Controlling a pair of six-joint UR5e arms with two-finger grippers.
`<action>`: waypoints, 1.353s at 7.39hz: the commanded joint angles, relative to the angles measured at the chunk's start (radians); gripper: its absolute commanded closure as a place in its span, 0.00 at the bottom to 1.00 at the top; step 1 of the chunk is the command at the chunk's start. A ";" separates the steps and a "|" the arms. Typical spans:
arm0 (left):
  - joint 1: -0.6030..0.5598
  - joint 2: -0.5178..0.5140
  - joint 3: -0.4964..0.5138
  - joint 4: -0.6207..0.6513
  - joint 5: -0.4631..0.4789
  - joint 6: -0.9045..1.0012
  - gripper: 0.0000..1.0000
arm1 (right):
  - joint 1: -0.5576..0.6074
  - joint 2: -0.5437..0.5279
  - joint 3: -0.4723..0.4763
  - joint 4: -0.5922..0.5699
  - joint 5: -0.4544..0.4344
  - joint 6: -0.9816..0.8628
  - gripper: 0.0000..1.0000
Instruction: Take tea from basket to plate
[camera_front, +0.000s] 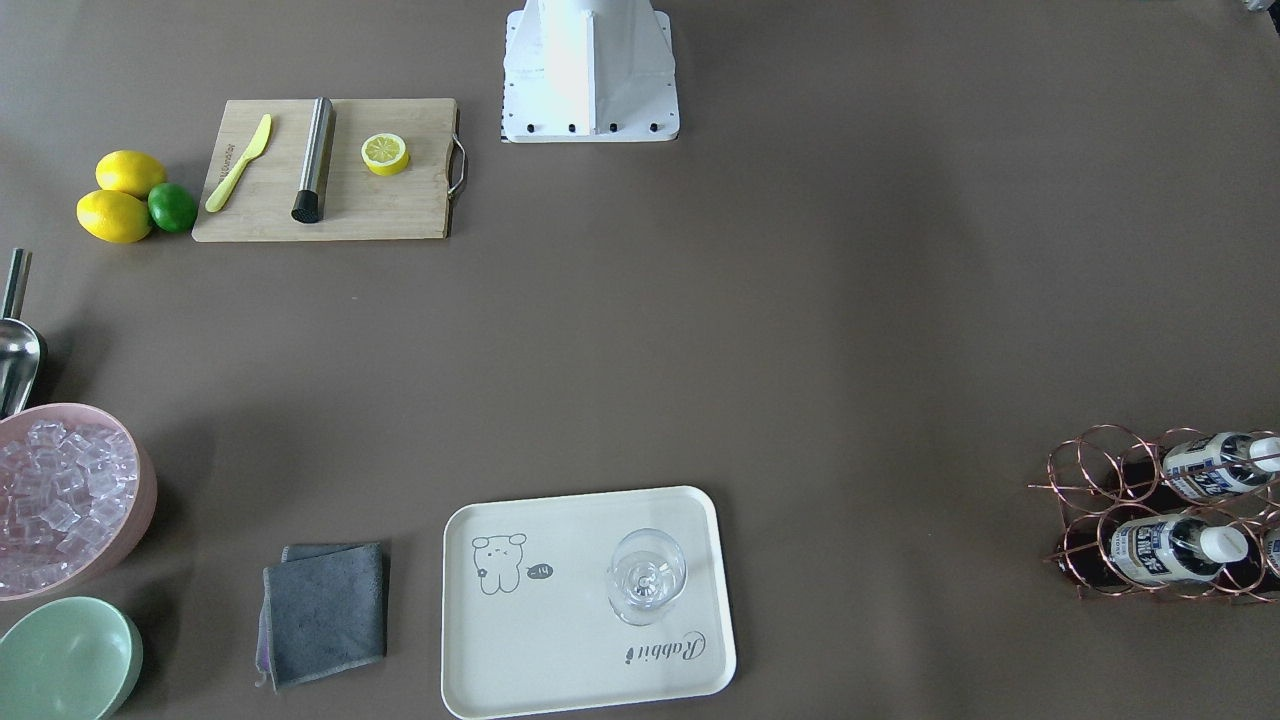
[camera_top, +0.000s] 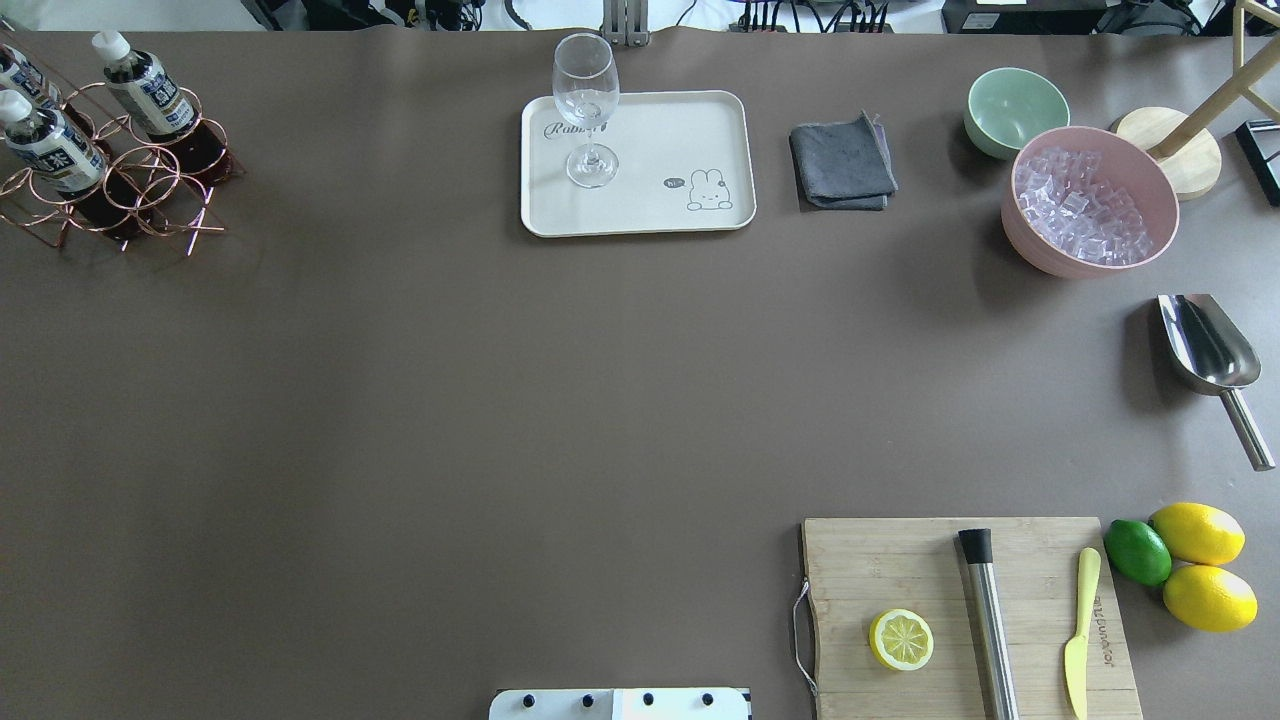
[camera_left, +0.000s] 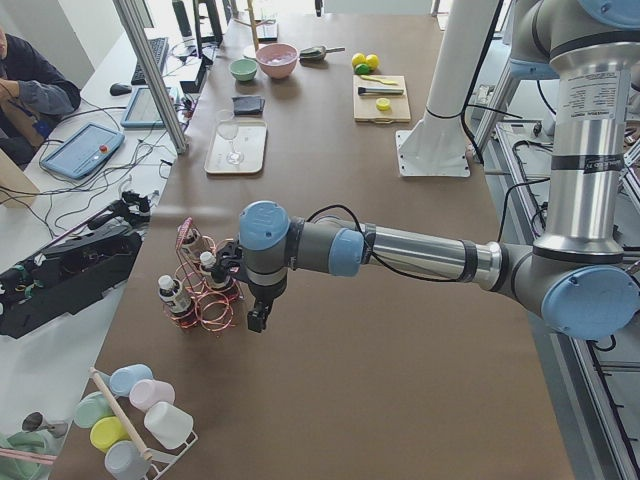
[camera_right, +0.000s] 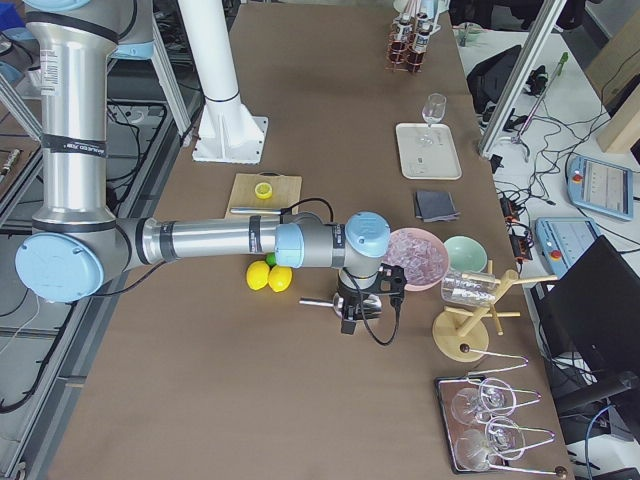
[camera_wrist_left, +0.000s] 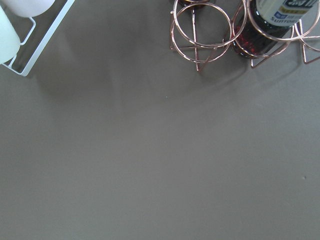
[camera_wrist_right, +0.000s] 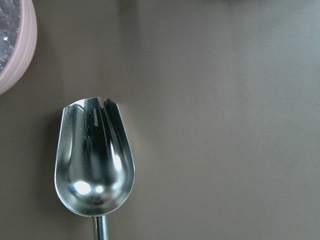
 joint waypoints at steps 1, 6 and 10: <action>-0.011 -0.078 0.011 0.004 0.005 0.219 0.03 | 0.000 0.004 0.000 0.000 -0.008 0.000 0.00; -0.060 -0.412 0.173 0.308 -0.001 0.778 0.03 | 0.000 0.004 0.000 0.000 -0.008 0.000 0.00; -0.037 -0.549 0.238 0.365 0.003 1.039 0.09 | 0.000 0.005 -0.002 0.000 -0.008 0.000 0.00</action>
